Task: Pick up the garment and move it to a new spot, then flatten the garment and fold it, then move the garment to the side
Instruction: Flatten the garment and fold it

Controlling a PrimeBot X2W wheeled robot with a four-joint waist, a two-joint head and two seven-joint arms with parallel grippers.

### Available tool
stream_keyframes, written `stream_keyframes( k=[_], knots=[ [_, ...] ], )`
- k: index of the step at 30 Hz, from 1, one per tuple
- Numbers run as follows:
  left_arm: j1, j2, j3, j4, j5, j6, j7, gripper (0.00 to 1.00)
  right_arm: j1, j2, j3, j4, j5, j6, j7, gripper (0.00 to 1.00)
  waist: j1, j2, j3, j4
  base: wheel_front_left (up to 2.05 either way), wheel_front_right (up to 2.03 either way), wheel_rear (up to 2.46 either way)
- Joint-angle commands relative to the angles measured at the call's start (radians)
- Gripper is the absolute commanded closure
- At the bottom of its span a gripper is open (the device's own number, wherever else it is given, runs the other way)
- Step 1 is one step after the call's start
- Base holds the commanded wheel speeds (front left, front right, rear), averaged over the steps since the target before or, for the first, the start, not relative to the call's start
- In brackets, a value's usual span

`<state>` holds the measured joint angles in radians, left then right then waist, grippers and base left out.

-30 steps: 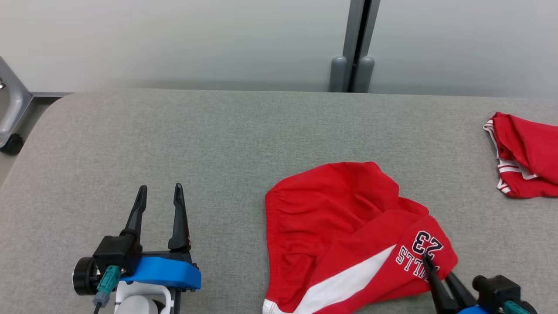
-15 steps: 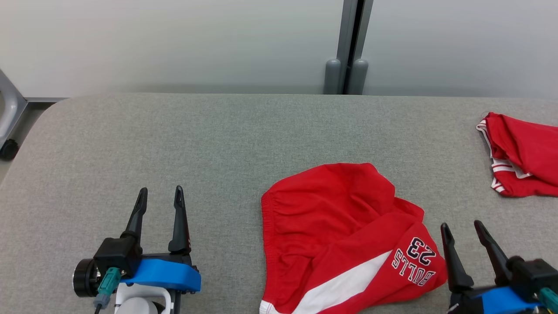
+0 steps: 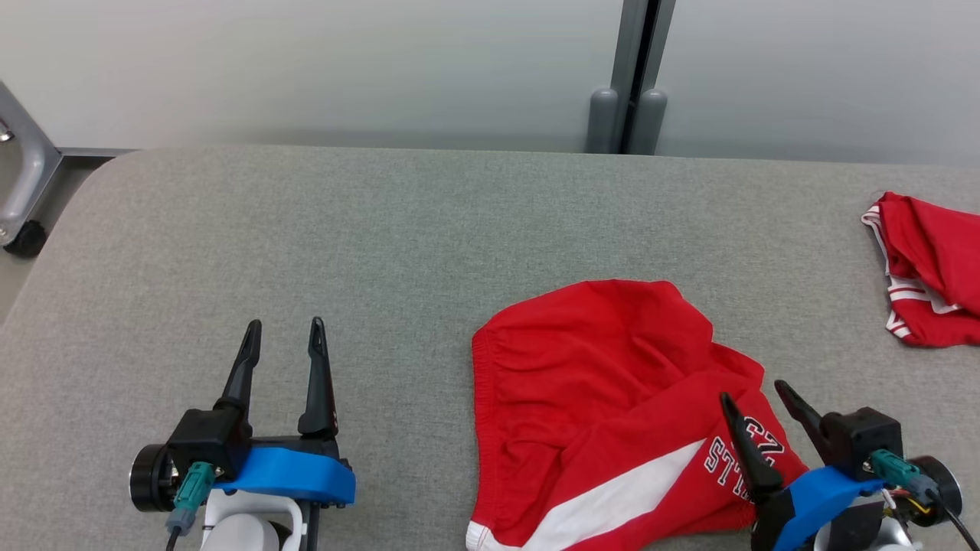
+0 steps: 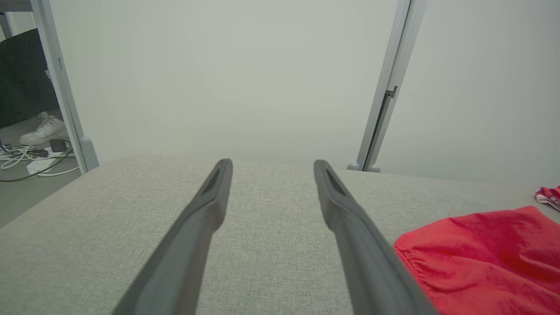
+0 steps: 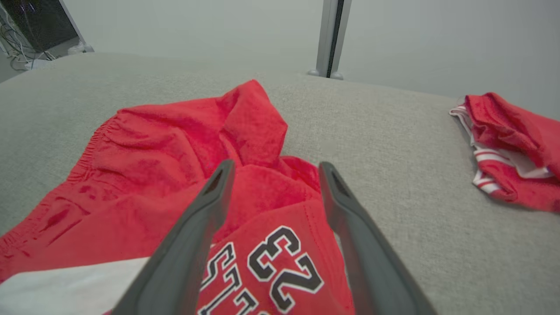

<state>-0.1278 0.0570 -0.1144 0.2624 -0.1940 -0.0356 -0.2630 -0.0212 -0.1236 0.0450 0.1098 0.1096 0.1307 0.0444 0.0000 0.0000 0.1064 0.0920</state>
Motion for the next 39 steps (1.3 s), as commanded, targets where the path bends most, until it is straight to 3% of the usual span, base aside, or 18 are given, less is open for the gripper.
stream_keyframes(
  k=[1,10,12,13,23,32,39],
  knots=[
    [-0.014,0.002,-0.004,-0.001,0.0,0.001,-0.003,0.0,-0.014,-0.011,-0.002,0.025,-0.007,0.0,0.007,0.0,0.0,0.0,0.008,0.008,0.0,0.0,0.0],
    [-0.026,-0.001,-0.006,0.0,-0.005,0.003,-0.003,0.0,0.018,-0.016,0.009,0.172,-0.032,0.0,0.073,0.02,0.0,0.0,0.031,0.031,0.0,0.0,0.0],
    [-0.029,-0.001,-0.008,0.002,-0.006,0.002,-0.003,0.0,0.012,-0.013,0.011,0.183,-0.022,0.0,0.077,0.95,0.0,0.0,0.034,0.035,0.0,0.0,0.0],
    [-0.029,-0.001,-0.008,0.003,-0.006,0.003,-0.003,0.0,0.007,-0.014,0.011,0.187,-0.022,0.0,0.075,1.0,0.0,0.0,0.034,0.037,0.0,0.0,0.0],
    [-0.046,-0.004,-0.005,0.011,-0.011,-0.003,-0.003,0.0,-0.156,0.0,0.019,0.21,-0.016,0.0,-0.031,1.0,0.0,0.0,0.041,0.06,0.0,0.0,0.0],
    [-0.055,-0.005,0.003,0.008,-0.008,0.002,-0.003,0.0,-0.353,0.049,0.063,0.318,-0.025,0.0,-0.165,1.0,0.0,0.0,0.047,0.063,0.0,0.0,0.0],
    [-0.027,-0.005,0.013,0.006,-0.006,0.004,-0.003,0.0,-0.297,0.036,0.096,0.397,-0.004,0.0,-0.26,1.0,0.0,0.0,0.029,0.028,0.0,0.0,0.0]
  ],
)
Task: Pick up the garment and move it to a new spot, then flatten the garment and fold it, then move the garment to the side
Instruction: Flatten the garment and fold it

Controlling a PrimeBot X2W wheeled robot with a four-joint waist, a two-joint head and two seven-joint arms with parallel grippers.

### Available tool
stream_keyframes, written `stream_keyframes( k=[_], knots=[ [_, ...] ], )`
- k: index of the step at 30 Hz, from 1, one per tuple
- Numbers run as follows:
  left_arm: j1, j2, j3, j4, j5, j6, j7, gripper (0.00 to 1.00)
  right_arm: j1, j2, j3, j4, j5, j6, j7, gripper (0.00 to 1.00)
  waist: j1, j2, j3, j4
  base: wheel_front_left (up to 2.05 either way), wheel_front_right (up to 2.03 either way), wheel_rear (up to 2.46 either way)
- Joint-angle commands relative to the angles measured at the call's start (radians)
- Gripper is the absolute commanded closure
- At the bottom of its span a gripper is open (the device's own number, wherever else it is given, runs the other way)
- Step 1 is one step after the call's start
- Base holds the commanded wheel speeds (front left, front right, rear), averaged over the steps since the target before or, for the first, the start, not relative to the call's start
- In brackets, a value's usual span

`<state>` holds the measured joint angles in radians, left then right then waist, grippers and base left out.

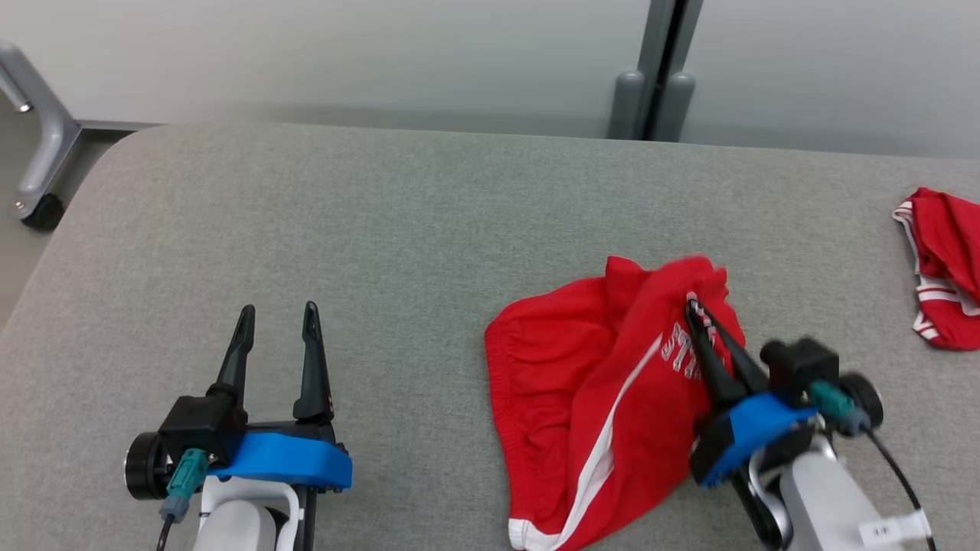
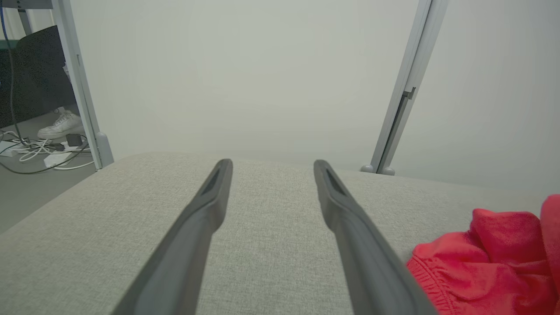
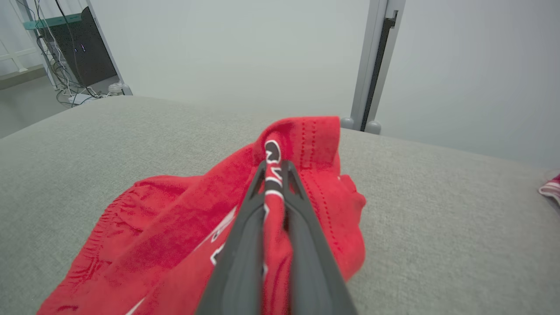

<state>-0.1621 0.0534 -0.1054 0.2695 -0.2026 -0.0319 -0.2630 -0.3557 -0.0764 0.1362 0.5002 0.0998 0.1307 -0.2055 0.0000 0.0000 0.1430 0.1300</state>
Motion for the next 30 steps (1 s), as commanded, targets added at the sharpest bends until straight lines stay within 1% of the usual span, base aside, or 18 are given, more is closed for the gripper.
stream_keyframes(
  k=[1,5,10,13,15,16,17,18,23,30],
  knots=[
    [0.01,-0.002,0.003,-0.001,0.003,-0.001,-0.003,0.0,0.058,-0.016,0.01,0.007,0.011,0.0,-0.018,1.0,0.0,0.0,-0.011,-0.016,0.0,0.0,0.0],
    [0.013,-0.001,0.004,-0.002,0.003,-0.002,-0.003,0.0,0.124,-0.036,0.018,-0.013,0.022,0.0,-0.037,1.0,0.0,0.0,-0.019,-0.04,0.0,0.0,0.0],
    [0.015,-0.001,0.003,0.001,0.007,-0.007,-0.003,0.0,0.257,-0.063,-0.01,-0.087,0.039,0.0,-0.052,1.0,0.0,0.0,-0.03,-0.069,0.0,0.0,0.0],
    [0.02,-0.001,0.002,0.005,0.008,-0.011,-0.003,0.0,0.335,-0.065,-0.044,-0.143,0.049,0.0,-0.054,1.0,0.0,0.0,-0.039,-0.079,0.0,0.0,0.0],
    [0.025,-0.002,0.004,0.008,0.008,-0.012,-0.003,0.0,0.385,-0.054,-0.064,-0.183,0.047,0.0,-0.055,1.0,0.0,0.0,-0.047,-0.084,0.0,0.0,0.0],
    [0.028,-0.001,0.004,0.009,0.008,-0.012,-0.003,0.0,0.407,-0.049,-0.072,-0.201,0.046,0.0,-0.055,0.9,0.0,0.0,-0.05,-0.087,0.0,0.0,0.0],
    [0.03,-0.002,0.005,0.009,0.009,-0.012,-0.003,0.0,0.424,-0.045,-0.08,-0.218,0.045,0.0,-0.056,0.53,0.0,0.0,-0.054,-0.089,0.0,0.0,0.0],
    [0.033,-0.002,0.005,0.009,0.009,-0.013,-0.003,0.0,0.437,-0.041,-0.085,-0.234,0.046,0.0,-0.056,0.0,0.0,0.0,-0.056,-0.091,0.0,0.0,0.0],
    [0.043,-0.002,0.005,0.012,0.012,-0.013,-0.003,0.0,0.459,-0.03,-0.098,-0.3,0.034,0.0,-0.057,0.0,0.0,0.0,-0.071,-0.099,0.0,0.0,0.0],
    [0.048,-0.002,0.004,0.008,0.018,-0.016,-0.003,0.0,0.385,-0.024,-0.107,-0.399,0.02,0.0,-0.053,0.0,0.0,0.0,-0.075,-0.1,0.0,0.0,0.0]
  ],
)
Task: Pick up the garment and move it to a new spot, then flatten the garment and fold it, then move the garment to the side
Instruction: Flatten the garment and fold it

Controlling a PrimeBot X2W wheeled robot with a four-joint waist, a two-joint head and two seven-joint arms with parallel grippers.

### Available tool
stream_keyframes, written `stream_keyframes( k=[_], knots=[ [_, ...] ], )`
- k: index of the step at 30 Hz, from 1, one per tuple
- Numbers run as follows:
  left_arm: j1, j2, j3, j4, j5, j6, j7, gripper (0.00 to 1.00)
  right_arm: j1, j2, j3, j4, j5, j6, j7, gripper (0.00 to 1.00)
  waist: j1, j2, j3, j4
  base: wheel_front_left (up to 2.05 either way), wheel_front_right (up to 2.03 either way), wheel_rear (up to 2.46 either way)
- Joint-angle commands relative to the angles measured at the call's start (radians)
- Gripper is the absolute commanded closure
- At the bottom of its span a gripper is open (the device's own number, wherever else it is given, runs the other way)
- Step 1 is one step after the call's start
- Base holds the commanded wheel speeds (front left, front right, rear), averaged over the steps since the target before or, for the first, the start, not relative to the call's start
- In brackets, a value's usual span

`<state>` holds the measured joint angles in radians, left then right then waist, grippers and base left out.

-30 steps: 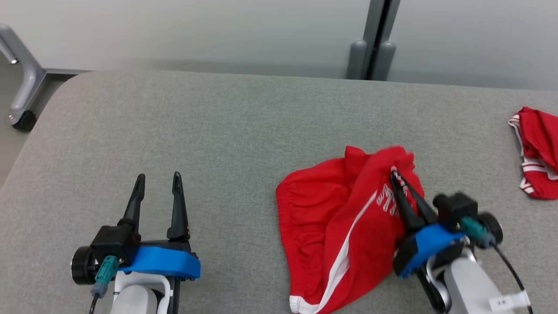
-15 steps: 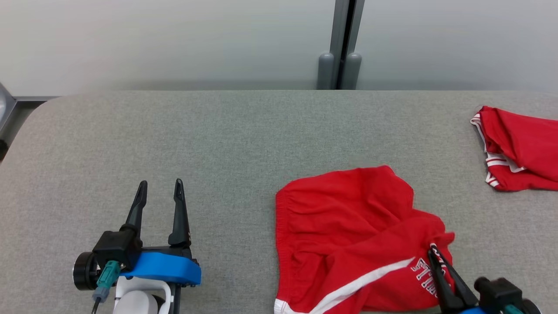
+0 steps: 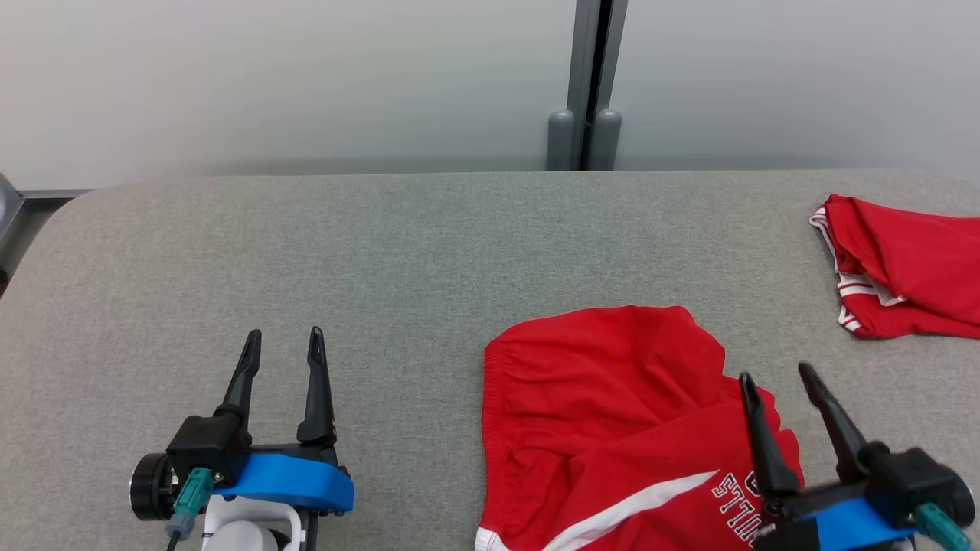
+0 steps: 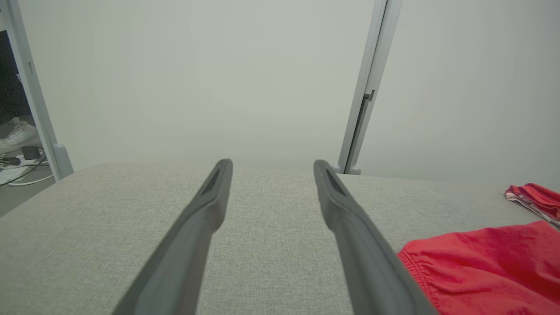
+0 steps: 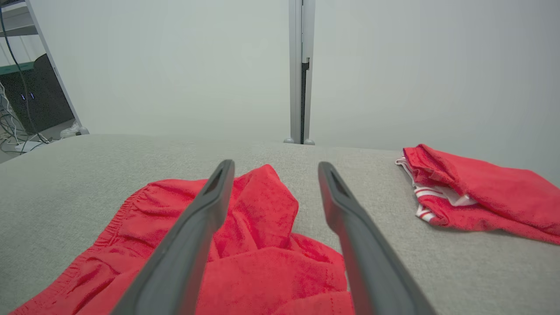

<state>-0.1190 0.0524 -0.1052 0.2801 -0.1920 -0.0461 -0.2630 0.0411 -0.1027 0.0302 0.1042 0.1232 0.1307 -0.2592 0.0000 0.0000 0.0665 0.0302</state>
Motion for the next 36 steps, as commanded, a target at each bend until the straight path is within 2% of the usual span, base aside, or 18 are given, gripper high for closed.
stream_keyframes(
  k=[1,5,11,22,29,36],
  knots=[
    [0.003,-0.001,0.004,-0.003,0.007,-0.002,-0.003,0.0,-0.027,0.004,-0.001,-0.011,-0.006,0.0,0.004,0.0,0.0,0.0,0.002,-0.001,0.0,0.0,0.0],
    [-0.004,-0.001,0.006,-0.004,0.008,-0.004,-0.003,0.0,-0.103,0.016,-0.011,-0.015,-0.01,0.0,0.016,0.0,0.0,0.0,0.011,-0.001,0.0,0.0,0.0],
    [-0.014,0.0,0.004,-0.001,0.009,-0.008,-0.003,0.0,-0.196,0.032,-0.048,0.05,-0.017,0.0,0.033,0.0,0.0,0.0,0.02,0.007,0.0,0.0,0.0],
    [-0.038,0.002,0.0,-0.001,0.018,-0.01,-0.003,0.0,-0.228,0.046,-0.064,0.13,-0.023,0.0,0.046,0.0,0.0,0.0,0.032,0.0,0.0,0.0,0.0],
    [-0.158,0.003,-0.072,0.032,0.045,-0.042,0.01,0.0,-0.247,0.047,-0.064,0.119,-0.023,0.0,0.064,0.0,0.0,0.0,0.055,-0.022,0.0,0.0,0.0],
    [-0.314,0.003,-0.189,0.135,0.048,-0.075,0.112,0.0,-0.255,0.045,-0.057,0.105,-0.022,0.0,0.079,0.0,0.0,0.0,0.096,-0.058,0.0,0.0,0.0]
  ],
)
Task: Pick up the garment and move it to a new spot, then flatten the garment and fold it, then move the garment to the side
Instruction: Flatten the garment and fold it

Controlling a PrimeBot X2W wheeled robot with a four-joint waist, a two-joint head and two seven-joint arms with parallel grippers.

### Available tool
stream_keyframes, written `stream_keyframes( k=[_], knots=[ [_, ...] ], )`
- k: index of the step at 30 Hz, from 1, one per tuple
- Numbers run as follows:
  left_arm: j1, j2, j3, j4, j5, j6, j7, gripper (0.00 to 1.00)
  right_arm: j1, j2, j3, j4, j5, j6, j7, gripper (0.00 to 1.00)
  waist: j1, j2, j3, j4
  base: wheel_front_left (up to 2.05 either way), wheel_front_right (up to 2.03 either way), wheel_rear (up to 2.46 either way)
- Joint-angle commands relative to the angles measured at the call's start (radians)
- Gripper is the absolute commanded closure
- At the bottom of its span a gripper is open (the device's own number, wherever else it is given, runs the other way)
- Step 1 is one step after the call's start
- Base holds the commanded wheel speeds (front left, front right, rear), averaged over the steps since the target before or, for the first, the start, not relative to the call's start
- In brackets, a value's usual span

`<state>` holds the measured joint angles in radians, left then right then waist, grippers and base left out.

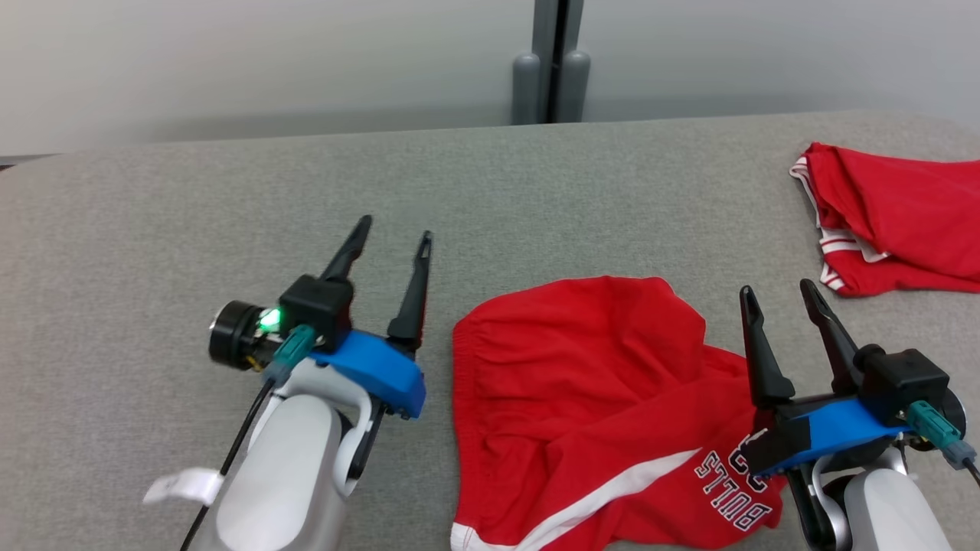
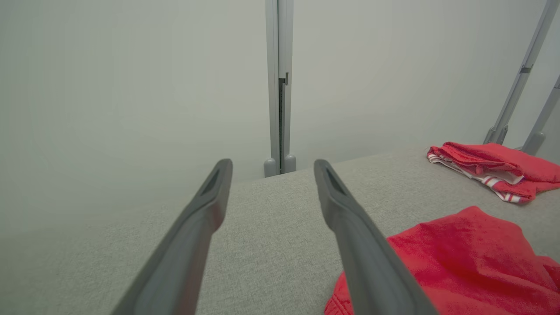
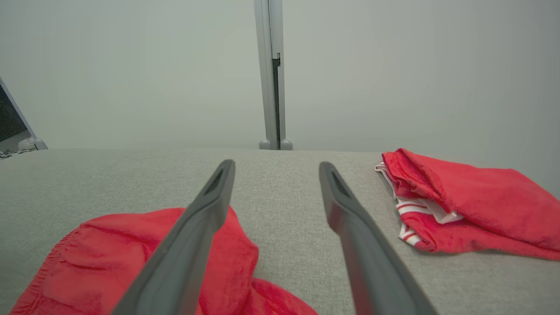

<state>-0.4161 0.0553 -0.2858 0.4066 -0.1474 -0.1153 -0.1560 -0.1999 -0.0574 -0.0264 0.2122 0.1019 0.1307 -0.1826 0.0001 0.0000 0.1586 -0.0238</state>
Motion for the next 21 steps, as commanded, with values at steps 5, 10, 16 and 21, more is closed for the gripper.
stream_keyframes(
  k=[5,10,16,21],
  knots=[
    [-0.081,0.008,-0.098,0.108,-0.016,-0.015,0.091,0.0,-0.014,0.001,-0.006,-0.012,-0.001,0.0,0.009,0.0,-0.0001,0.0,0.032,-0.034,0.0,0.0,0.0],
    [-0.105,0.024,-0.188,0.196,-0.052,-0.017,0.155,0.0,-0.019,-0.002,-0.018,-0.008,0.006,0.0,0.002,0.0,-0.0001,0.0,0.056,-0.058,0.0,0.0,0.0],
    [-0.098,0.038,-0.277,0.274,-0.105,-0.015,0.238,0.0,-0.014,-0.004,-0.029,0.0,0.01,0.0,-0.003,0.0,-0.0001,0.0,0.064,-0.07,0.0,0.0,0.0],
    [-0.08,0.061,-0.338,0.312,-0.138,-0.015,0.293,0.0,-0.009,-0.004,-0.036,0.005,0.012,0.0,-0.005,0.0,-0.0001,0.0,0.062,-0.076,0.0,0.0,0.0]
  ],
)
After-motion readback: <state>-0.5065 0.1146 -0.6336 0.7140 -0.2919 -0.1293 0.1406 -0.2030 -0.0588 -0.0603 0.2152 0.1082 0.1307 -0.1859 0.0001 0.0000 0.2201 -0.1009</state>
